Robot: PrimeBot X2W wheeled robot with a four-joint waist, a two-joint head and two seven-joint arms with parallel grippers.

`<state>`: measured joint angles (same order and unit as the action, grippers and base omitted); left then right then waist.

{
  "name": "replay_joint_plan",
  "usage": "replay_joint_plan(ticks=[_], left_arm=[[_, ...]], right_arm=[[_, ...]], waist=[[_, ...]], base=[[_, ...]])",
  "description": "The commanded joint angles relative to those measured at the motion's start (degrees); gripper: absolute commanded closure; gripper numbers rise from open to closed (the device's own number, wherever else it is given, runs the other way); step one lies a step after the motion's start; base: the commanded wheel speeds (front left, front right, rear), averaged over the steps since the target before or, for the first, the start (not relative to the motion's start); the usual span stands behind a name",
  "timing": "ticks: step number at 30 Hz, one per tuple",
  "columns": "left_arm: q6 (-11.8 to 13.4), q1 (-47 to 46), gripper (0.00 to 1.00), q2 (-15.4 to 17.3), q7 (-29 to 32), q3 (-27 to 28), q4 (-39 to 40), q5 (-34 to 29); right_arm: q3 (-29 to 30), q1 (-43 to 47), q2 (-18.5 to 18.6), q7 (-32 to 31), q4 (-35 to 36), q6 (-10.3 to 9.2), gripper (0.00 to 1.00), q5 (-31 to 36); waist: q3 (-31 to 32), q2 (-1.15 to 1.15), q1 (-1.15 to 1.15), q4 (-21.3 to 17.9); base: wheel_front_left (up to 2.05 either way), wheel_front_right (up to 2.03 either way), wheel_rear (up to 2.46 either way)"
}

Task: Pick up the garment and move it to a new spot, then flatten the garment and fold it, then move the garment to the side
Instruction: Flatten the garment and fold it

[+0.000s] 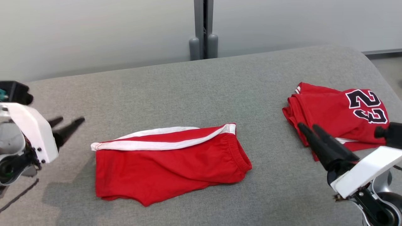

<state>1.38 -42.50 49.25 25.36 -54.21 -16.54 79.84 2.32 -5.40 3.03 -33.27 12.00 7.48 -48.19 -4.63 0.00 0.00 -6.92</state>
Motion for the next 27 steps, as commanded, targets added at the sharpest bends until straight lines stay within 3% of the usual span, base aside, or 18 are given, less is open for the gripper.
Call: replay_joint_plan(ticks=[1,9,14,20,23,27], left_arm=[[1.1,0.9,0.00,0.1,-3.1,1.1,0.9,-1.1],[10.5,10.0,0.00,0.8,-25.5,5.9,9.4,-5.7],[15.6,16.9,0.00,-1.1,-37.4,7.5,13.6,-8.7],[19.0,23.1,0.00,-4.8,-40.5,11.2,14.6,-13.5],[20.3,28.9,0.00,-8.9,-40.5,17.5,15.9,-22.8],[20.6,35.6,0.00,-13.8,-40.6,23.8,17.8,-29.5]], right_arm=[[0.0,-0.7,0.2,1.8,0.5,0.02,0.00,1.0],[-1.7,-0.7,2.8,12.8,-0.3,0.02,0.00,7.1],[-2.4,0.9,3.5,20.4,-2.9,0.02,0.00,13.1],[-4.2,2.7,3.6,27.5,-6.0,0.02,0.00,17.7],[-5.0,4.0,3.7,32.2,-8.6,0.02,0.00,20.0],[-6.0,5.2,4.1,34.2,-11.0,0.02,0.00,21.5]], waist=[[0.7,0.00,0.00,0.7],[2.5,0.00,0.00,3.1],[3.1,0.00,0.00,4.4],[3.5,0.00,0.00,5.5],[3.9,0.00,0.00,6.4],[4.4,0.00,0.00,6.7]], base=[[0.00,0.00,0.00],[0.00,0.00,0.00],[0.00,0.00,0.00],[0.00,0.00,0.00],[0.00,0.00,0.00],[0.00,0.00,0.00]])
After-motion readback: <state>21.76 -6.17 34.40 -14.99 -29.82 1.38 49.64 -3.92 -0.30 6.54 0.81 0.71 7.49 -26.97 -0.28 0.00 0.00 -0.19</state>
